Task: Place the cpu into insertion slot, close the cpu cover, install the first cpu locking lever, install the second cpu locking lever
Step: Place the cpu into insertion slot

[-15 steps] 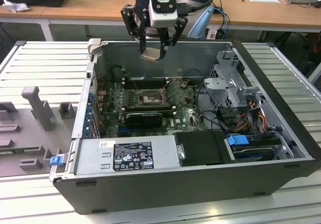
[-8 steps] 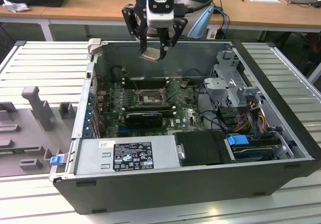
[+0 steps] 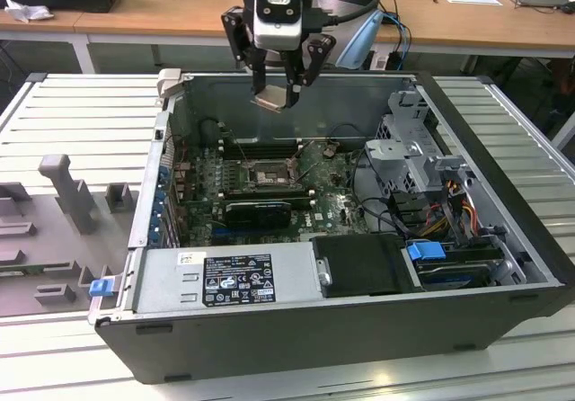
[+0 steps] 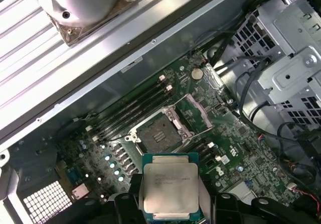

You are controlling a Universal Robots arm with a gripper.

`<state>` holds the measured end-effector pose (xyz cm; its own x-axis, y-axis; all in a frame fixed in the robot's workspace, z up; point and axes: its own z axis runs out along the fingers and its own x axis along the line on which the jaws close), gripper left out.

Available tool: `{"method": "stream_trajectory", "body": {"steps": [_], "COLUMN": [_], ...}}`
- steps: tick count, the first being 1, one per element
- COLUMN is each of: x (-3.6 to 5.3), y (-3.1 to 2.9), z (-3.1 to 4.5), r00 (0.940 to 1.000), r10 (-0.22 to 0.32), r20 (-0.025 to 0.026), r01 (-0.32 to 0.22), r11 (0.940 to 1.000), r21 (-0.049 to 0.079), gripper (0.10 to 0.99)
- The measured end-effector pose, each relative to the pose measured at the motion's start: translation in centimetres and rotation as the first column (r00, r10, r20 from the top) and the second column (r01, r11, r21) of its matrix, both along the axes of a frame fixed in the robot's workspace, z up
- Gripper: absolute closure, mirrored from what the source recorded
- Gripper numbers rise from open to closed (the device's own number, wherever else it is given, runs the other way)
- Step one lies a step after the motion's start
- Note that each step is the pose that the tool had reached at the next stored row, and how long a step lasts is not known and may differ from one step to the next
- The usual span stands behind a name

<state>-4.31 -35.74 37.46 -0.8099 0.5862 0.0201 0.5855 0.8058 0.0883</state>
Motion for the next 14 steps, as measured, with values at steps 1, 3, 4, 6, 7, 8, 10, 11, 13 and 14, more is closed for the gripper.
{"method": "stream_trajectory", "body": {"steps": [1,3,4,6,7,8,10,11,13,14], "x": [0.00,0.00,0.00,0.00,0.00,0.00,0.00,-0.01,0.00,0.00], "y": [0.00,0.00,0.00,0.00,0.00,0.00,0.00,0.00,0.00,0.00], "z": [0.00,0.00,0.00,0.00,-0.01,-0.01,-0.01,-0.02,-0.02,-0.02], "r00": [0.9999,0.9997,0.9996,0.9992,0.9986,0.9979,0.9954,0.9931,0.9897,0.9871], "r10": [-0.011,-0.023,-0.028,-0.040,-0.053,-0.065,-0.095,-0.117,-0.143,-0.160], "r20": [-0.0001,-0.0001,0.0000,0.0000,0.0000,0.0000,0.0000,0.0000,0.0000,0.0000], "r01": [0.011,0.023,0.028,0.040,0.053,0.065,0.095,0.117,0.143,0.160], "r11": [0.9999,0.9997,0.9996,0.9992,0.9986,0.9979,0.9954,0.9931,0.9897,0.9871], "r21": [0.000,0.000,0.000,0.000,0.000,0.000,0.000,0.000,0.000,0.000], "gripper": [0.557,0.557,0.557,0.557,0.557,0.557,0.557,0.557,0.557,0.557]}}
